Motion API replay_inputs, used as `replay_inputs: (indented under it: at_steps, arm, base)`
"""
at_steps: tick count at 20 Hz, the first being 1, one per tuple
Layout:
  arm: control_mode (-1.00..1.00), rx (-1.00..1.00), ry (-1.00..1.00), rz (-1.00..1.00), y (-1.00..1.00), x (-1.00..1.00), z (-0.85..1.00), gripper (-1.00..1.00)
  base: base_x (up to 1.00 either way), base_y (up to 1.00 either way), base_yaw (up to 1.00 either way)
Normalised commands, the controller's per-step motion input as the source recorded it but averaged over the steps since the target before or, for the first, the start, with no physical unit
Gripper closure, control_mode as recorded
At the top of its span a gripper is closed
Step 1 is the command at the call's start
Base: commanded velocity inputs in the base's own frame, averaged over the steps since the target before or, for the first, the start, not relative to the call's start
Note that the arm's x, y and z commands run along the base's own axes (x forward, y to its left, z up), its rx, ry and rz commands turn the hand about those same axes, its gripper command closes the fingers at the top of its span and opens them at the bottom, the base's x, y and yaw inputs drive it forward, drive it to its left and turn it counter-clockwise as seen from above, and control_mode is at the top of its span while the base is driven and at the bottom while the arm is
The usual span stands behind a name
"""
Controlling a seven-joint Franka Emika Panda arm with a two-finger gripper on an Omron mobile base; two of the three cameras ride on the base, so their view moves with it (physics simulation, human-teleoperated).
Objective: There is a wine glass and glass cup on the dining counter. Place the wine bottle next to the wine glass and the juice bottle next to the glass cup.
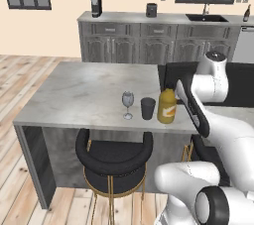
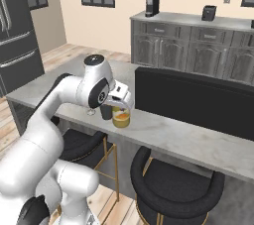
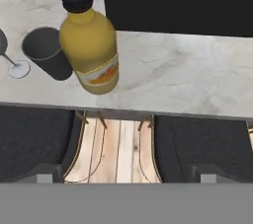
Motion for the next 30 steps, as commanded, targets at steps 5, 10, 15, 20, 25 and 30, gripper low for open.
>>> replay_inputs:
  at_steps: [5,10,15,20,25,30]
  arm:
    - [-1.0,0.0,-0.09,-0.09,0.04,-0.43,0.16,-1.0]
    - [-1.0,0.0,-0.09,-0.07,0.05,-0.31,0.03,-1.0]
    - [-1.0,0.0,-0.02,-0.01,0.0,-0.05,0.0,-1.0]
    - [-1.0,0.0,0.0,0.0,0.0,0.0,0.0,-1.0]
    - [1.0,0.01,0.0,0.0,0.0,-0.04,0.0,-1.0]
    - [1.0,0.0,0.0,0.0,0.0,0.0,0.0,-1.0]
  base:
    - [0.0,0.0,0.0]
    - [0.0,0.0,0.0]
    - [0.0,0.0,0.0]
    - [0.0,0.0,0.0]
    - [-0.12,0.0,0.0]
    - [-0.54,0.0,-0.07]
